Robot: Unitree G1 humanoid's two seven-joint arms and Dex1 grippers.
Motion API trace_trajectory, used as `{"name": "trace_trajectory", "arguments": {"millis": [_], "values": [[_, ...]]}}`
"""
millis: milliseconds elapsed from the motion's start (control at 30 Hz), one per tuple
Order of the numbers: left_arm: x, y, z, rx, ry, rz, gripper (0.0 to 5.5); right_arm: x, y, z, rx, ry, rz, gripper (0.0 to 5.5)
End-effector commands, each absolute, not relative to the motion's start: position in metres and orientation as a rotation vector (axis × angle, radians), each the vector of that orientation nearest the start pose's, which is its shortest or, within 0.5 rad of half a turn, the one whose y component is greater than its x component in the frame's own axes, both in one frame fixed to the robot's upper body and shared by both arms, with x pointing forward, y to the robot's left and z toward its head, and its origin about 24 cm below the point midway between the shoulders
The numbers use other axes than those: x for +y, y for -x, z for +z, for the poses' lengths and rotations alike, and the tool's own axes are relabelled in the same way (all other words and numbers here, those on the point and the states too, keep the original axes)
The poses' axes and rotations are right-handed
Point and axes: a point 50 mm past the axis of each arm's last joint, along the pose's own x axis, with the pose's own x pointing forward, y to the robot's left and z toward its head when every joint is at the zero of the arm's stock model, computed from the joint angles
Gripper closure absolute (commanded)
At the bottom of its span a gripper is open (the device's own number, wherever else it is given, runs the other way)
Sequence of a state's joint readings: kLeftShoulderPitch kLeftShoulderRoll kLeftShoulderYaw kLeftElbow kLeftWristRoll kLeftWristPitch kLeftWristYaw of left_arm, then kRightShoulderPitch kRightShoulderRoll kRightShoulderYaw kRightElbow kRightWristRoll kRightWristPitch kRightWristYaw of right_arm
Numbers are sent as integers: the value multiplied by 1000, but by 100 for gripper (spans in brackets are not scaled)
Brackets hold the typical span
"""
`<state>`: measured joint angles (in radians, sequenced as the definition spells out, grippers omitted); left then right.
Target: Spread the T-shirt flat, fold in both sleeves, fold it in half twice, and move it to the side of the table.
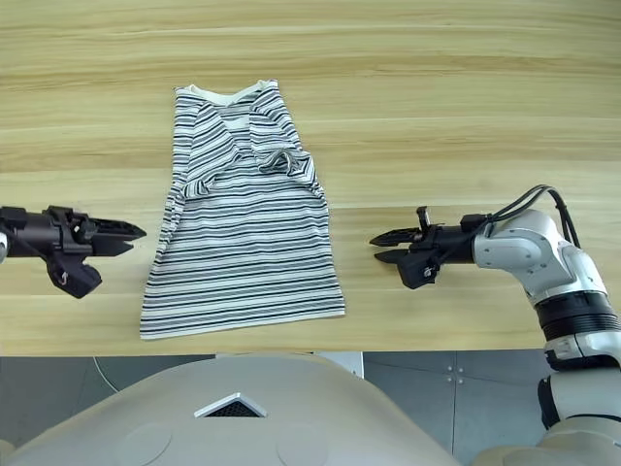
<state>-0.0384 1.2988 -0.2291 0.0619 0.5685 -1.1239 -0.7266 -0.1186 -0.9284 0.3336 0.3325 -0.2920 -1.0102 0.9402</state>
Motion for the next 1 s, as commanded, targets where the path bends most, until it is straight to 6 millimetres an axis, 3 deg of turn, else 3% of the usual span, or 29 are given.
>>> {"name": "trace_trajectory", "arguments": {"millis": [33, 167, 300, 600, 1000], "values": [[274, -158, 77, -26, -1700, -1822, 339, -219, -189, 34, -82, 1337, 1711, 412], [286, -136, 58, 26, -1606, -1878, 339, -214, -184, 31, -170, 1403, 1760, 412], [277, -125, 54, -21, -1518, -1879, 339, -214, -181, 28, -203, 1422, 1773, 412], [248, -130, 60, -141, -1450, -1812, 339, -217, -173, 18, -209, 1447, 1837, 412], [243, -127, 56, -126, -1427, -1813, 339, -209, -151, 14, -272, 1410, 1952, 412]]}}
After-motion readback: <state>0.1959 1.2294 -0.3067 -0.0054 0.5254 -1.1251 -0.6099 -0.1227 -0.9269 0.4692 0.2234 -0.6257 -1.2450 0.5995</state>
